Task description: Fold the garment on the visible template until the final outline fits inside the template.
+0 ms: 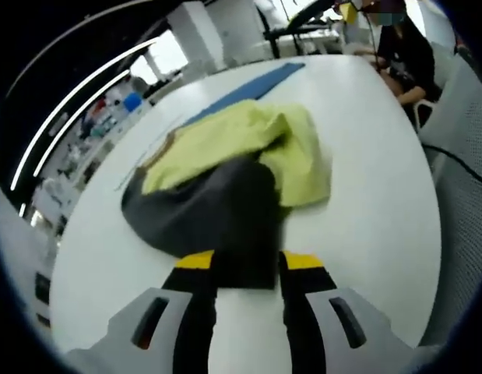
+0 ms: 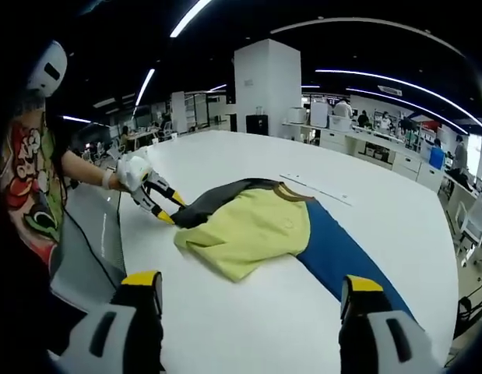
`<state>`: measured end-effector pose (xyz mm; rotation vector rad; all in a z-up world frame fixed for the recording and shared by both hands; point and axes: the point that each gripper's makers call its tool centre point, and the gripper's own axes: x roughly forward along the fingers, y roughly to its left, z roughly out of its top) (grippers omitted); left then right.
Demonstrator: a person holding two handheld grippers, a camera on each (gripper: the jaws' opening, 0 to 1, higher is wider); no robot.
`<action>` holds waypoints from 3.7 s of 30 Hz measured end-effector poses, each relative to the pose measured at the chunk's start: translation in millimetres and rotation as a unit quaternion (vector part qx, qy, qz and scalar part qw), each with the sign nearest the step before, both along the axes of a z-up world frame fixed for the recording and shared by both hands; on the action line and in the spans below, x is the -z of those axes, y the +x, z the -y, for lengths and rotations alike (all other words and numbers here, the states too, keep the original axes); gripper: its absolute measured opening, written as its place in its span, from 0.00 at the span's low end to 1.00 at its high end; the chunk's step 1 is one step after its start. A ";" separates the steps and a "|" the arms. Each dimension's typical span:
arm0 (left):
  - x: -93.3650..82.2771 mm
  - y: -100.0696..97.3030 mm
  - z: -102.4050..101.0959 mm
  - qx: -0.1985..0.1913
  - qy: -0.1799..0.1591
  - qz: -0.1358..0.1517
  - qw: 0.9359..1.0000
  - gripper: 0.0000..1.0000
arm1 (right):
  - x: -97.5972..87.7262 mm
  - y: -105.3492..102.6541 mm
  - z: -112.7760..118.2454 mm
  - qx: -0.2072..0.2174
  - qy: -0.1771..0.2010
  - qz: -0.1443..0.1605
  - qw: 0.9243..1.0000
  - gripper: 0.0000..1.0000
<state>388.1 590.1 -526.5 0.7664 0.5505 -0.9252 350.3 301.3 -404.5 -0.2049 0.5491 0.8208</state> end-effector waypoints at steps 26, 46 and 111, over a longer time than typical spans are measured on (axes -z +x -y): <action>-45.3 3.6 10.7 -0.092 -0.174 -0.138 0.971 0.00 | 9.7 -4.5 -1.5 0.007 -0.003 -0.014 1.000 0.91; -82.3 99.5 -9.7 -0.234 -0.329 -0.218 0.888 0.00 | 13.4 -5.8 1.9 0.013 -0.004 -0.020 1.000 0.90; -60.4 107.2 2.3 -0.159 -0.285 -0.201 0.924 0.69 | 12.6 -6.7 17.5 0.058 0.003 -0.009 0.998 1.00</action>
